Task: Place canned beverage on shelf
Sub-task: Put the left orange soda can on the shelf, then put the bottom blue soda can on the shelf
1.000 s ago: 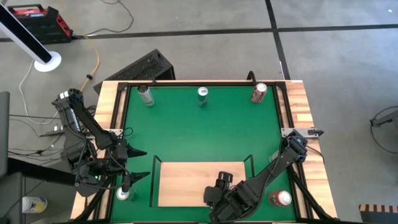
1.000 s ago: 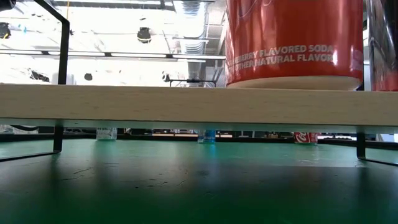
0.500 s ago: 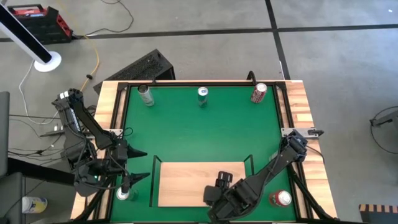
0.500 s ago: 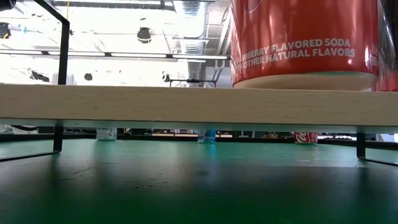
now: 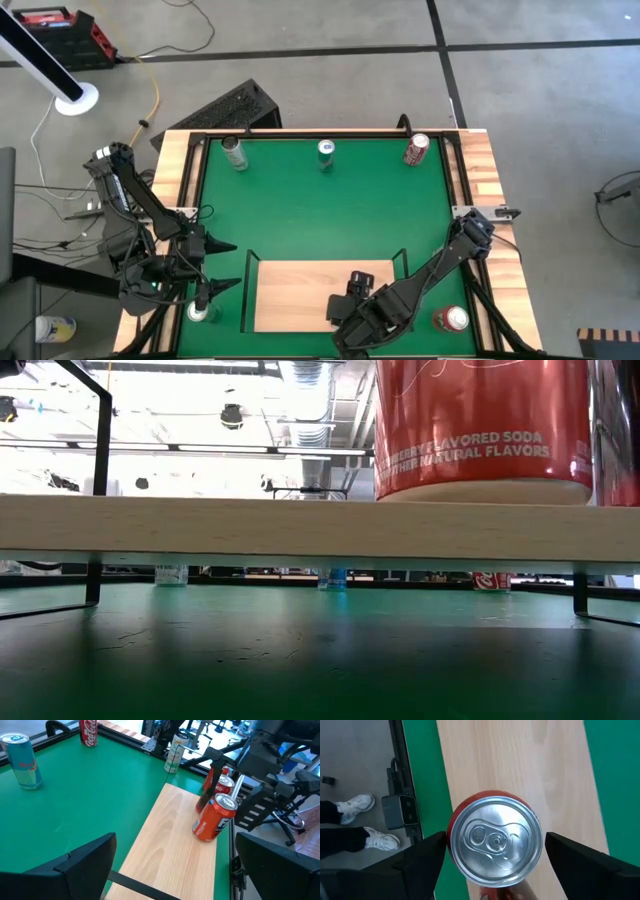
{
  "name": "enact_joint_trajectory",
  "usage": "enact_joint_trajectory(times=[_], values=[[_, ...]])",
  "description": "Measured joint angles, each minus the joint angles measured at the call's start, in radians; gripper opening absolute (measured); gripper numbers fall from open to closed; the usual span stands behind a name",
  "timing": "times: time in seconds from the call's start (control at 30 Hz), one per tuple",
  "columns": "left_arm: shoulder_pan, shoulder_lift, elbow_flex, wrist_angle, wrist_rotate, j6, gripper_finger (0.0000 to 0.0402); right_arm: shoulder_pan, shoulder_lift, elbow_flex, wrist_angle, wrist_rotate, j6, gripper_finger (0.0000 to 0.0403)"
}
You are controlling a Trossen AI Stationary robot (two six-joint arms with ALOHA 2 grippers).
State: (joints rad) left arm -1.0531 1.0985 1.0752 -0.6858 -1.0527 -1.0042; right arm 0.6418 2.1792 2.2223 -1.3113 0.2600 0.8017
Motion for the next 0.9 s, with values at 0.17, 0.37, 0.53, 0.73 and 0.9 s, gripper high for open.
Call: enact_joint_trajectory(times=[0.17,0.37,0.53,0.73,0.9], values=[[0.000,0.000,0.000,-0.004,0.000,0.002,0.0393,-0.009,0.000,0.038,-0.031,0.000,-0.016,0.0365],[0.000,0.000,0.000,-0.004,0.000,0.003,0.0393,-0.012,0.000,0.131,-0.082,0.000,-0.038,0.0365],[0.000,0.000,0.000,-0.006,0.001,0.007,0.0393,-0.013,-0.032,0.130,-0.066,0.007,-0.050,0.0365],[0.002,0.000,0.000,-0.013,0.002,0.016,0.0393,-0.025,-0.070,0.132,-0.069,0.050,-0.052,0.0362],[0.006,-0.005,0.000,-0.059,0.003,-0.034,0.0393,-0.020,-0.093,0.131,-0.091,0.152,-0.058,0.0359]])
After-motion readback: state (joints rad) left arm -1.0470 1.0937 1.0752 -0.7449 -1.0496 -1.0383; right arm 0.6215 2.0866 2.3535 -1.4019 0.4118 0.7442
